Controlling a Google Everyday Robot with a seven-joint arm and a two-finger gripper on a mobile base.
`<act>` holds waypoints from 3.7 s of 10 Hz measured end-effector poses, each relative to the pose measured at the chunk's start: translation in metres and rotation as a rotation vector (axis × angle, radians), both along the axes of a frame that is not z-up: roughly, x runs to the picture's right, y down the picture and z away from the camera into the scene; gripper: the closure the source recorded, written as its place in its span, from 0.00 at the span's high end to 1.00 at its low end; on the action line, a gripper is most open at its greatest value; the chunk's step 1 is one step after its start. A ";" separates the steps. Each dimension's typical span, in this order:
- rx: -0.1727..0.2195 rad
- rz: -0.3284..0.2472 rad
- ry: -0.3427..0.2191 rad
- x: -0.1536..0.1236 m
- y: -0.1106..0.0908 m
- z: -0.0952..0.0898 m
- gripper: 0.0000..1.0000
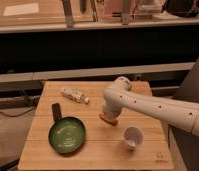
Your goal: Place the pepper in the ceramic cup
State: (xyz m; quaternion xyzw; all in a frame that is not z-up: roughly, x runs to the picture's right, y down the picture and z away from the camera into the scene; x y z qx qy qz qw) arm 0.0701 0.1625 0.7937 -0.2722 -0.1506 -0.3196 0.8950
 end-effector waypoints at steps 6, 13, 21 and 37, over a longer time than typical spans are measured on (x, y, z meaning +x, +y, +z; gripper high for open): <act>-0.004 0.089 0.043 0.008 0.010 0.012 0.80; -0.041 0.216 0.008 0.006 0.019 0.035 0.80; -0.104 0.317 0.038 0.013 0.022 0.058 0.80; -0.135 0.350 -0.091 0.006 0.020 0.050 0.00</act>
